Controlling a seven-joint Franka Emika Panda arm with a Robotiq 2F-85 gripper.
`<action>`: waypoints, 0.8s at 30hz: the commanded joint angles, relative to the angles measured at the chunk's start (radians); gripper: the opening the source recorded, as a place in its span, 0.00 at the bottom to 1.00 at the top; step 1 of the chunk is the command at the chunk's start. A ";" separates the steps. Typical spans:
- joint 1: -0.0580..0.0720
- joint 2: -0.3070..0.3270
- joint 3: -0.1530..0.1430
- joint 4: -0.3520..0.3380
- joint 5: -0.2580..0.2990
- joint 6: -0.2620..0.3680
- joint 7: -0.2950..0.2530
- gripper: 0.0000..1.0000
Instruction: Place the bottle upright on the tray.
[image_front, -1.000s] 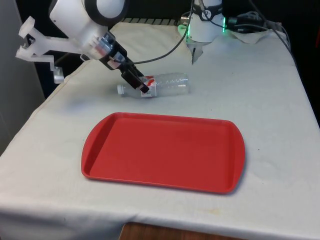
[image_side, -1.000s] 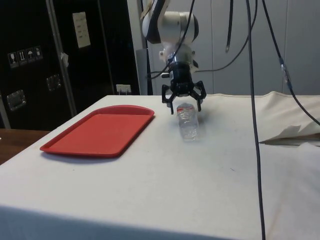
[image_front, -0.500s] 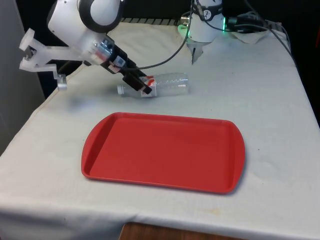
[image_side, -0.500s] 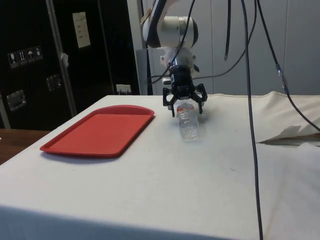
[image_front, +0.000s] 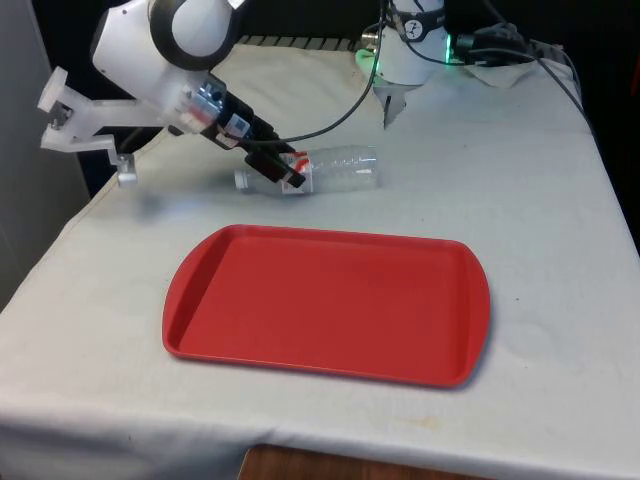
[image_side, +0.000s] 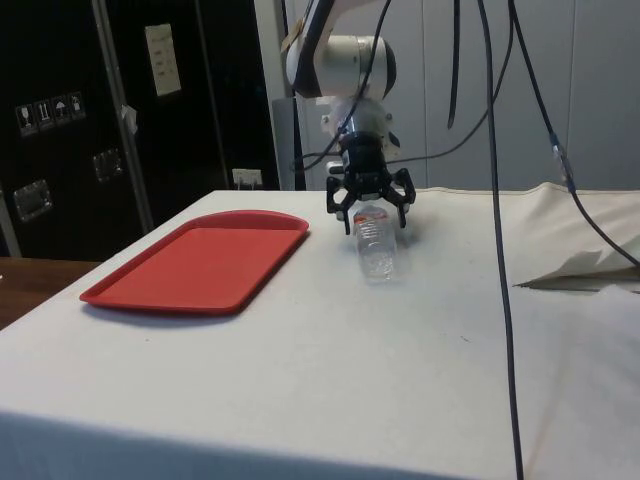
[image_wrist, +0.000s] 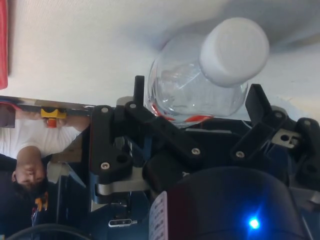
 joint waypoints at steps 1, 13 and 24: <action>-0.009 0.007 0.005 0.008 0.004 -0.008 -0.003 1.00; -0.002 0.027 -0.001 0.004 0.019 0.000 -0.020 1.00; -0.007 0.034 -0.003 0.011 0.025 -0.014 -0.028 1.00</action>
